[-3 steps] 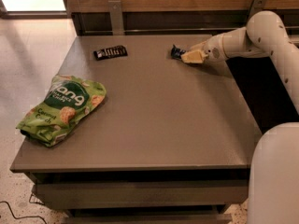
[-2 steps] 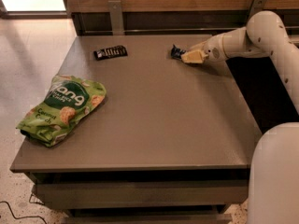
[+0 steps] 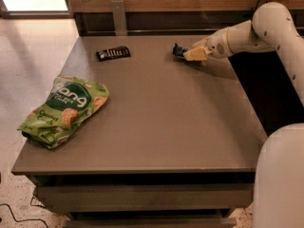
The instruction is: Move rxbar blueberry near green rice chip bag
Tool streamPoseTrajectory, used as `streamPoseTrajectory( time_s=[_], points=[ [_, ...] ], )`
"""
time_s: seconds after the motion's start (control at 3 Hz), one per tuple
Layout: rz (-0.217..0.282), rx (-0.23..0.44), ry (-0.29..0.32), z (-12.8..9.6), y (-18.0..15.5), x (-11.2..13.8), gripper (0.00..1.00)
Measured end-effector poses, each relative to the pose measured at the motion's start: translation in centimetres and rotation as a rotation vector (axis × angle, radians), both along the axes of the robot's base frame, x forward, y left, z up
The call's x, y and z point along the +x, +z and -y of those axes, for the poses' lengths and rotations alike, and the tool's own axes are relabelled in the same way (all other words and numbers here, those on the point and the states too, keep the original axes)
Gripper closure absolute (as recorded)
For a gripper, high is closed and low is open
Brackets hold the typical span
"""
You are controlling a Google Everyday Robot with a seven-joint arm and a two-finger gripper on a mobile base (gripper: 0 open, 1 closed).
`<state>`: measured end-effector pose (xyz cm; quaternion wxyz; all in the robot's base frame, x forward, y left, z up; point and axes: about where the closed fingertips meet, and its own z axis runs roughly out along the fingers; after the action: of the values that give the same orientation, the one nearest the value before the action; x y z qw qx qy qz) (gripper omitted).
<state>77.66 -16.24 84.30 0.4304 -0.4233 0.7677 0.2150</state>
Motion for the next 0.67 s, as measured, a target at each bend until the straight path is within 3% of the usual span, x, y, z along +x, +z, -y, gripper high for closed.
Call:
streamPoseTrajectory(
  time_s=[0.67],
  points=[
    [0.094,-0.024,0.074,-0.1,5.8,-3.4,1.00]
  ],
)
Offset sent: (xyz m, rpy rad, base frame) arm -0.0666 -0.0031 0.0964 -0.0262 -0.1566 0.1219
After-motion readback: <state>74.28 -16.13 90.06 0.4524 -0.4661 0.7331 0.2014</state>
